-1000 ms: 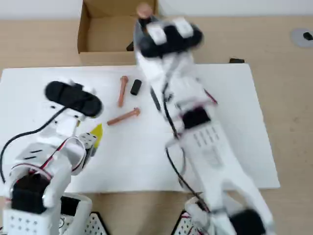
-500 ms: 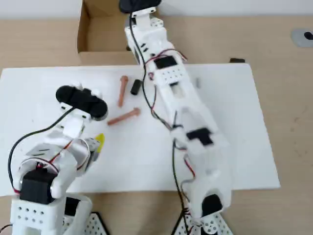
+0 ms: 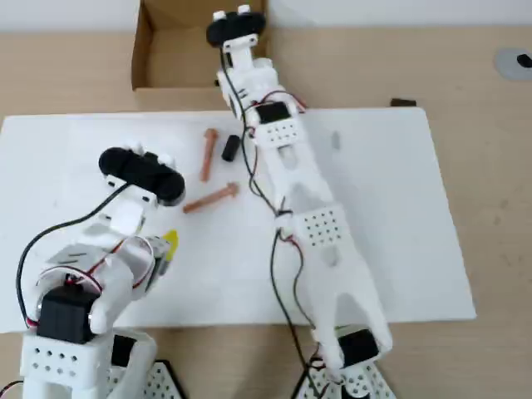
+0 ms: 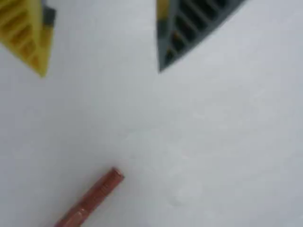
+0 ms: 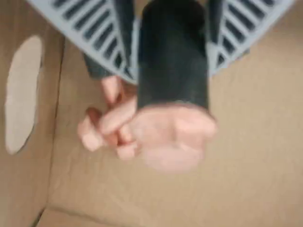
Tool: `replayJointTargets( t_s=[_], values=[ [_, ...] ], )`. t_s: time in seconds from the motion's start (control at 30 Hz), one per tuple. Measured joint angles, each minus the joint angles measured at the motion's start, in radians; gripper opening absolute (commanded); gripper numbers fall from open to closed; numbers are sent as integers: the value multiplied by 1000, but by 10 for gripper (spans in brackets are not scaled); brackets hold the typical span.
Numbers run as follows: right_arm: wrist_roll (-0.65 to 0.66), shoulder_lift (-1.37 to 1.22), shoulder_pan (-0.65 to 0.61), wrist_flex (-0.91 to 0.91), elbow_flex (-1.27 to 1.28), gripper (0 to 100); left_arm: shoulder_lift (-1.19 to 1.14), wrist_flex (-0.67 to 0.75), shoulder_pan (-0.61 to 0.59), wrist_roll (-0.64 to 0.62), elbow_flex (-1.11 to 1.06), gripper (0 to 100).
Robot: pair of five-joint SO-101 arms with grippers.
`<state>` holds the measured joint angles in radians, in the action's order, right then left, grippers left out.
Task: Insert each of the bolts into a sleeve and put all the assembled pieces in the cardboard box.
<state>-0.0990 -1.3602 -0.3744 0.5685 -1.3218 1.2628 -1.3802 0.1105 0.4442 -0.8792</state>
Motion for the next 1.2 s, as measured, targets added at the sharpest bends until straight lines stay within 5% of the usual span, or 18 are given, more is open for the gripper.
replayJointTargets(
  t_s=[0.27,0.63,0.93,1.2],
  values=[
    [58,-78,0,150,-181,252,0,18,0,-46,0,169],
    [58,-80,0,249,-292,261,-86,63,0,-152,37,274],
    [-112,106,83,494,-295,261,-666,63,0,-285,453,274],
    [-173,419,270,951,-295,261,-1178,60,0,-296,789,274]
  ],
)
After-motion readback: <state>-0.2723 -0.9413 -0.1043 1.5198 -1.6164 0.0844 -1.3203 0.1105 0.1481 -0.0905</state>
